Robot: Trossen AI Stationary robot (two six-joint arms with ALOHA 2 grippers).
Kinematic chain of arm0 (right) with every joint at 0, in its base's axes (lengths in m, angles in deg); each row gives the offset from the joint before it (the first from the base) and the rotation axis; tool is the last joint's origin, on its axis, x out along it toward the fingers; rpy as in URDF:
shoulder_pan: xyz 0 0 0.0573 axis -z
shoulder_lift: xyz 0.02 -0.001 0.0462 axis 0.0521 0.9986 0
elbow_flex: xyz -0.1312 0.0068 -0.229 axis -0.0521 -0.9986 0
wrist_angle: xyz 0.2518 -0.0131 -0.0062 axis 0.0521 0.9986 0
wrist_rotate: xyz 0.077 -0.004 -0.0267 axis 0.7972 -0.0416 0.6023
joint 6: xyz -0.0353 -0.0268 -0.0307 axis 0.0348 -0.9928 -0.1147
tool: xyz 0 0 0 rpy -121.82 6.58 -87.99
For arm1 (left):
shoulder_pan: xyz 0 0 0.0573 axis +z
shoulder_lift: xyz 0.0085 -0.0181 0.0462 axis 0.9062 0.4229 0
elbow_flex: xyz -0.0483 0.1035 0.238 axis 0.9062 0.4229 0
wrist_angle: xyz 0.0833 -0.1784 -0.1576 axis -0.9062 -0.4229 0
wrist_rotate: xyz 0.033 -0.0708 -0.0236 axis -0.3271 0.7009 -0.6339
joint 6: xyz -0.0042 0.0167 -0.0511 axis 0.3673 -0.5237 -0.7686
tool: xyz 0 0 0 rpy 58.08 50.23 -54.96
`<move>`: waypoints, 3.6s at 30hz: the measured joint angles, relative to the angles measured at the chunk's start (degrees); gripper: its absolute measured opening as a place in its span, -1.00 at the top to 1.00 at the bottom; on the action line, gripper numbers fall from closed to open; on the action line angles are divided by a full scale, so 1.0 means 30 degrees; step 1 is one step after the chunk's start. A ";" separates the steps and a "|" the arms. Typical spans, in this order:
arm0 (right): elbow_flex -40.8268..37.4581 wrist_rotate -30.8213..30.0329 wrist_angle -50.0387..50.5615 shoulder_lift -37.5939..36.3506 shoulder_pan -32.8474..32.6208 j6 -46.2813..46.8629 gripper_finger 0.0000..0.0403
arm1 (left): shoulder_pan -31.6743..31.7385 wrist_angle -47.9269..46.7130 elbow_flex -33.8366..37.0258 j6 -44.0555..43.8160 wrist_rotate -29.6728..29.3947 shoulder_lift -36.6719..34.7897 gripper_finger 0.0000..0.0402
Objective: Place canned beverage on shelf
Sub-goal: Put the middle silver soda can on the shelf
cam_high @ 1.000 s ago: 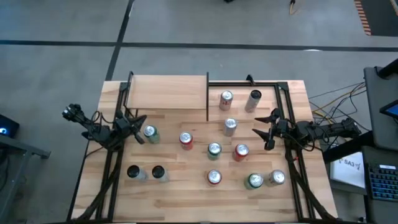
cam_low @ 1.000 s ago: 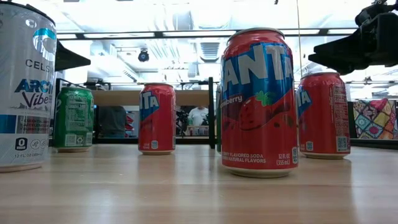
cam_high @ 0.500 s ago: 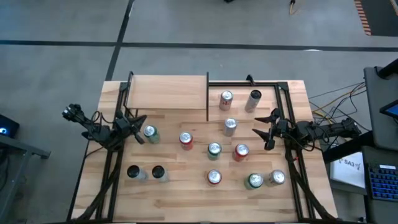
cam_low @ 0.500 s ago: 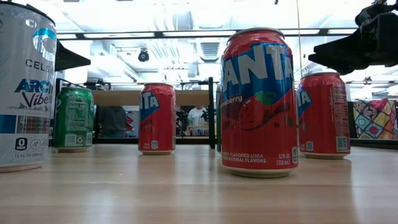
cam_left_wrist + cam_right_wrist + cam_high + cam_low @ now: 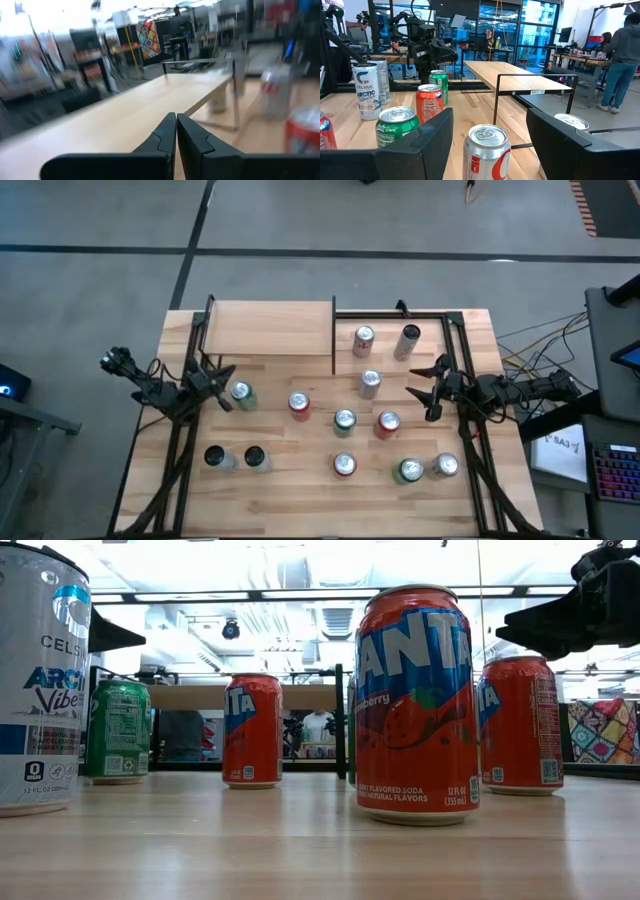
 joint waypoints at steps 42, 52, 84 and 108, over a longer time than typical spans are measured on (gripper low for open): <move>0.0543 0.0724 -0.1957 0.0318 0.0036 1.3125 -0.19 | 0.0022 0.1659 0.0004 -1.5189 0.4824 0.0304 1.00; 0.4261 0.0354 -0.0276 0.3795 0.0036 0.9782 -0.19 | 0.0022 0.9755 0.0007 -1.1268 0.8845 0.3721 1.00; 1.0411 0.1671 0.5513 1.1575 0.0036 0.9503 -0.19 | 0.0044 1.6484 -0.3097 -0.2137 0.8961 1.5196 1.00; 1.0842 0.1502 0.1405 1.6554 0.0044 0.8421 -0.19 | 0.0044 1.5715 -0.4189 -0.5657 0.8969 1.8972 1.00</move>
